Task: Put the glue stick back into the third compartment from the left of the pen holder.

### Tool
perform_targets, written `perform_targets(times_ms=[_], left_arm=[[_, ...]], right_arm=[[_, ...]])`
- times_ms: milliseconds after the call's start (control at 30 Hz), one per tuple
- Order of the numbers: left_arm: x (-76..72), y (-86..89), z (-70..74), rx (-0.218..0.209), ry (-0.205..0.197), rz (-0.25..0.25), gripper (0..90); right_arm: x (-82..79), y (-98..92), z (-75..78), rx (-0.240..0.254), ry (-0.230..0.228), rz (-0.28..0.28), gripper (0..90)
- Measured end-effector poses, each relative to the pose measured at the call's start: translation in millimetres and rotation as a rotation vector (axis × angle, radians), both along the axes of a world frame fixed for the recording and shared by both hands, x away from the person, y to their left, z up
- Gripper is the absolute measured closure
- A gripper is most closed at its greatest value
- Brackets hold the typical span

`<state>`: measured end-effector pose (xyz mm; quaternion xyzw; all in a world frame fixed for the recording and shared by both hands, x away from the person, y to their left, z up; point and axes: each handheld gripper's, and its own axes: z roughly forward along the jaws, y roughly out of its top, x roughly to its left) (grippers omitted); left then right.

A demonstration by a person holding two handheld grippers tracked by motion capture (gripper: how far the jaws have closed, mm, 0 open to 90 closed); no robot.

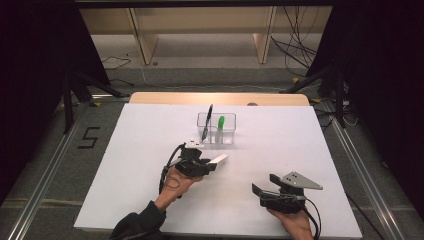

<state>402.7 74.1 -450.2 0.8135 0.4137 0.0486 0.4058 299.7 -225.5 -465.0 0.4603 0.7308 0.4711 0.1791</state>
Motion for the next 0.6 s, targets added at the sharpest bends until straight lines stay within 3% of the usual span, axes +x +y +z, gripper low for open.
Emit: perform_targets(times_ms=[267, 600], left_arm=[[-0.7, 8.2, 18.3, 0.001, 0.038, -0.081, 64.9], [-8.2, 7.8, 32.5, 0.010, 0.085, -0.205, 64.9]], right_arm=[[-2.6, 4.2, 2.9, 0.005, -0.018, 0.019, 25.0], [-12.3, 20.6, 8.9, -0.055, -0.113, 0.087, 23.8]])
